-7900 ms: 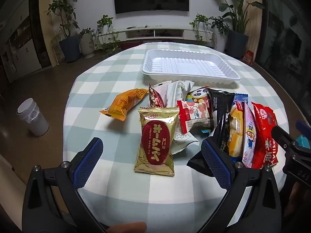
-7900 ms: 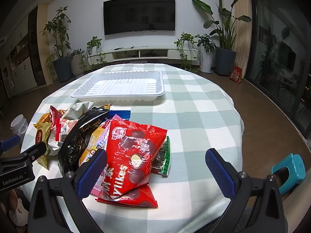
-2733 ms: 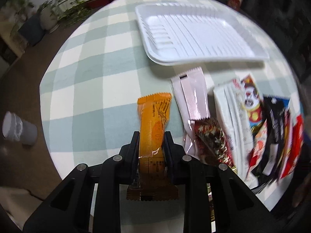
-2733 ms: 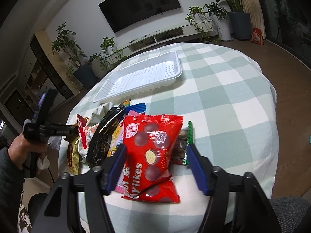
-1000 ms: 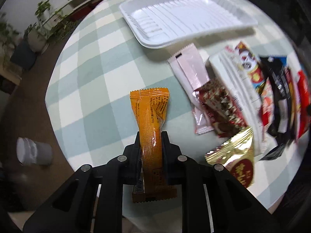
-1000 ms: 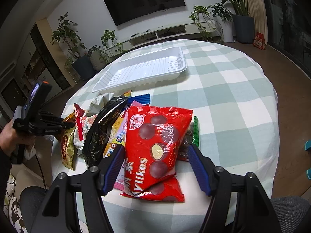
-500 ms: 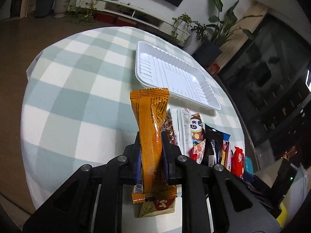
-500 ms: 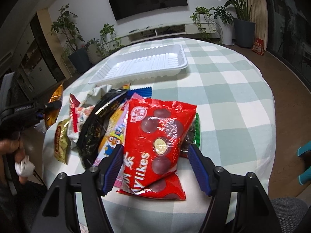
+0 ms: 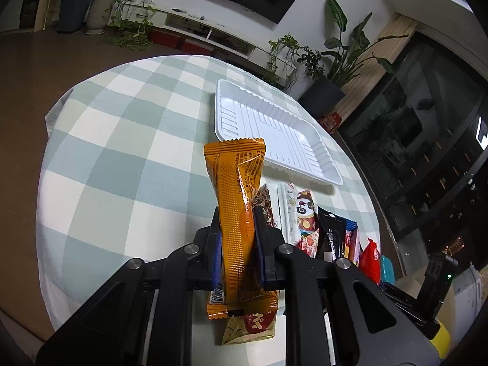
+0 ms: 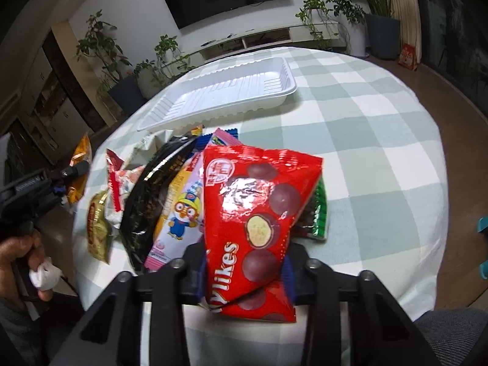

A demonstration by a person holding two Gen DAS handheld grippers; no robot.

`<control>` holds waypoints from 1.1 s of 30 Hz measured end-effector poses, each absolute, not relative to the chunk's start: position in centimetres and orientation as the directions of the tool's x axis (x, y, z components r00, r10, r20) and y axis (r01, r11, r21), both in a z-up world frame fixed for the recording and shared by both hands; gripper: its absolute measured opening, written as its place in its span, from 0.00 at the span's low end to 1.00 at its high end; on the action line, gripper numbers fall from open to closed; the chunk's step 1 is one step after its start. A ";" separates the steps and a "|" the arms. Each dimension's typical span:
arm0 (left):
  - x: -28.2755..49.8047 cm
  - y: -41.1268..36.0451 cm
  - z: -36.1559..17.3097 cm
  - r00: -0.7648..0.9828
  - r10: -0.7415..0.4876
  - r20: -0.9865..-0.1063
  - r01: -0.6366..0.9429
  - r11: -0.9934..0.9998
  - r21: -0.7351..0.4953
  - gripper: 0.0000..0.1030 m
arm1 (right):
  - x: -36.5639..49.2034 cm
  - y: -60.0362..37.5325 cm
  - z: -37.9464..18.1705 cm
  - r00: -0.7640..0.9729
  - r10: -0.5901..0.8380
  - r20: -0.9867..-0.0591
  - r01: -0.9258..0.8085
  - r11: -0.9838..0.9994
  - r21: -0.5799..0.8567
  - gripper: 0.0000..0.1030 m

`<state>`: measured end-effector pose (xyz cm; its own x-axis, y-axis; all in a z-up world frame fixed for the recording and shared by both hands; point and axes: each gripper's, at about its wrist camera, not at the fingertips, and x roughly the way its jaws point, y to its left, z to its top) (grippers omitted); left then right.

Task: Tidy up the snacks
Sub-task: 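Carry the orange bar to the tray with the left gripper while the right grasps the red Vilkes bag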

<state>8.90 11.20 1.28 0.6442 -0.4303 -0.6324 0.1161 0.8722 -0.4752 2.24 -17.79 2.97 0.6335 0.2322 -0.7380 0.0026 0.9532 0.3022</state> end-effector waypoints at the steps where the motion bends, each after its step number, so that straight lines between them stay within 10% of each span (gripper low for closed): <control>1: 8.9 11.2 1.2 0.645 -0.430 -0.632 0.115 0.871 -0.477 0.15 | 2.2 -17.9 3.0 0.638 0.237 -0.733 0.003 0.951 0.311 0.36; 17: 8.8 13.1 3.5 0.690 -0.444 -0.571 0.129 0.852 -0.507 0.15 | 2.3 -25.2 6.2 0.745 0.327 -0.582 0.101 0.806 0.583 0.36; 26: 17.4 11.1 10.9 0.674 -0.385 -0.630 0.224 0.920 -0.322 0.15 | 10.7 -34.0 12.4 0.834 0.167 -0.525 0.230 0.761 0.607 0.36; 33: 27.9 4.8 10.4 0.578 -0.394 -0.715 0.292 0.918 -0.270 0.15 | 21.8 -26.0 14.2 0.752 0.320 -0.577 0.008 0.870 0.494 0.36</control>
<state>27.92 4.79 10.42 0.5780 -0.3942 -0.7145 0.2922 0.9175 -0.2698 21.75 -25.97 14.17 0.7516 0.3203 -0.5766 0.0081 0.8696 0.4936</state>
